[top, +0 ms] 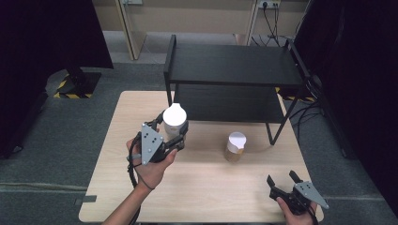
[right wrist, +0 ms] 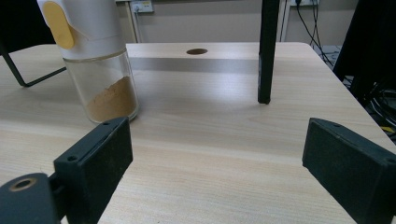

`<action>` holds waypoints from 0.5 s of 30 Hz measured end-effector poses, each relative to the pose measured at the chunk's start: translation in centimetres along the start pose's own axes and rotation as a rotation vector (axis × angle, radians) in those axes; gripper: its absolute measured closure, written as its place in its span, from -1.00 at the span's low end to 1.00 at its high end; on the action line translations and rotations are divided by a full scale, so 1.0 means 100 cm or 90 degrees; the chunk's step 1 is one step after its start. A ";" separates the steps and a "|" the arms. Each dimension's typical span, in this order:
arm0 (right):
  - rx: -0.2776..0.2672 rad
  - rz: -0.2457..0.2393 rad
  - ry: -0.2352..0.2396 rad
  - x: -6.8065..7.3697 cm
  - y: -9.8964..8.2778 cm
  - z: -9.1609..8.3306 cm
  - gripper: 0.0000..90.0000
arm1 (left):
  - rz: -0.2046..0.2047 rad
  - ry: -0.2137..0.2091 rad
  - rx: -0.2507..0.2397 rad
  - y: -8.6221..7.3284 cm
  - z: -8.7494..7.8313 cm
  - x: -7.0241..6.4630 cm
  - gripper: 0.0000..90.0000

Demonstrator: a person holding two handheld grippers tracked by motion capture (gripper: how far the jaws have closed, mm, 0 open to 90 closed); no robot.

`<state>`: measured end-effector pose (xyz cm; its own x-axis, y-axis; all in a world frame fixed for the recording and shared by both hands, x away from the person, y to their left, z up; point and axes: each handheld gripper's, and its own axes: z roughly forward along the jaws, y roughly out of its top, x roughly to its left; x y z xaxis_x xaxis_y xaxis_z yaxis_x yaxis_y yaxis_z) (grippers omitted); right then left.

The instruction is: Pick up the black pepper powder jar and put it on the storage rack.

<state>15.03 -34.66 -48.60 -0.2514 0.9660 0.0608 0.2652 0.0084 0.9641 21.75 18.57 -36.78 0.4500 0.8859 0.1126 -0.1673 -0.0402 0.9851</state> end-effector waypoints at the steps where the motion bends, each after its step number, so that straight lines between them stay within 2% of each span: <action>1: 0.001 0.000 0.000 0.000 0.000 0.000 -0.80 | 0.000 0.000 -0.002 0.002 0.001 0.000 -0.32; 15: -0.001 0.001 0.001 0.000 0.000 0.000 -0.81 | 0.002 0.009 -0.023 0.026 0.020 -0.002 -0.32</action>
<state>15.02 -34.70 -48.61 -0.2526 0.9655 0.0635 0.2650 0.0059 0.9642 22.97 17.38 -33.95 0.4372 0.8921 0.1143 -0.2010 -0.0270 0.9792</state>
